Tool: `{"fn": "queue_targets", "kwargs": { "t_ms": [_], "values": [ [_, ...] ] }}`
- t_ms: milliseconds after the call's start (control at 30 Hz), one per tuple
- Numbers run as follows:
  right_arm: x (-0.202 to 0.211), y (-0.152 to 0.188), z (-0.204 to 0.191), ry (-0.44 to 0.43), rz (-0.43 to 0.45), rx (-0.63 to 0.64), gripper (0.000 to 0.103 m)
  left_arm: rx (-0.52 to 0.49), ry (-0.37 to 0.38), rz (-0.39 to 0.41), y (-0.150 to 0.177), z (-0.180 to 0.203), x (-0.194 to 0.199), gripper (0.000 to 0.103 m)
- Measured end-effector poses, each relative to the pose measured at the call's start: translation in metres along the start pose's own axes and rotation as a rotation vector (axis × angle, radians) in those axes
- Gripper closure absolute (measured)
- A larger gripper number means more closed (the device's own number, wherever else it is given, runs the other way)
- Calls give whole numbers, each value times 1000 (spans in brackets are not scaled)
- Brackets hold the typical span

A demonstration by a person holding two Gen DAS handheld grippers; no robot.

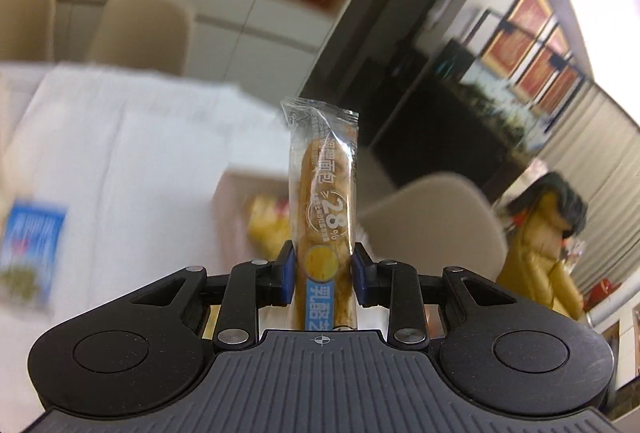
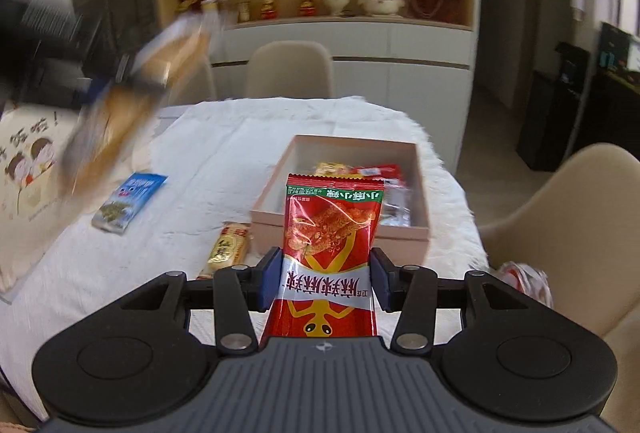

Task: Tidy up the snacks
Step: 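Carry the bread-stick and red packets over the pink box and release both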

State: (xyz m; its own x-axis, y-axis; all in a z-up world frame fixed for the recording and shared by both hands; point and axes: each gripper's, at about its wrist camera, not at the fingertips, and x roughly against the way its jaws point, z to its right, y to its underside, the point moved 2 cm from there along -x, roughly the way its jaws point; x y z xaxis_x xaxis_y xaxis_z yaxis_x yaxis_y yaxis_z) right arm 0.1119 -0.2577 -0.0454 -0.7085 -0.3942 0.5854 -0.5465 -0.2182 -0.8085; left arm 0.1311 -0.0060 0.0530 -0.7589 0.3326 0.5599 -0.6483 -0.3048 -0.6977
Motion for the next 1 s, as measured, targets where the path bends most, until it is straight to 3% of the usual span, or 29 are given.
{"fn": "queue_targets", "kwargs": {
  "t_ms": [100,200,267,333,433,533,667,800,900,1000],
  "values": [
    [6,5,6,19,0,-22,57,20,28,24,-34,14,-29,70],
    [8,8,9,48,-6,-33,57,103,63,-37,-58,7,-86,66],
    [12,9,11,69,-7,-42,57,159,4,-97,-60,-10,-121,67],
    [15,10,16,96,-7,-51,57,195,-36,-95,-55,-29,-131,67],
    [20,8,29,130,-7,-72,57,268,6,-68,-36,-49,-122,67],
    [21,-11,43,130,-7,-95,57,260,19,-68,0,-59,-103,67],
    [22,-76,55,35,43,-132,57,226,-8,-152,60,-68,-89,67],
    [-7,-154,52,-38,44,-139,56,251,-29,-230,105,-76,-77,67],
    [-52,-194,43,-41,0,-115,33,292,-58,-252,121,-91,-66,67],
    [-86,-200,33,27,-44,-88,32,304,-169,-242,127,-115,-48,67]
  ]
}}
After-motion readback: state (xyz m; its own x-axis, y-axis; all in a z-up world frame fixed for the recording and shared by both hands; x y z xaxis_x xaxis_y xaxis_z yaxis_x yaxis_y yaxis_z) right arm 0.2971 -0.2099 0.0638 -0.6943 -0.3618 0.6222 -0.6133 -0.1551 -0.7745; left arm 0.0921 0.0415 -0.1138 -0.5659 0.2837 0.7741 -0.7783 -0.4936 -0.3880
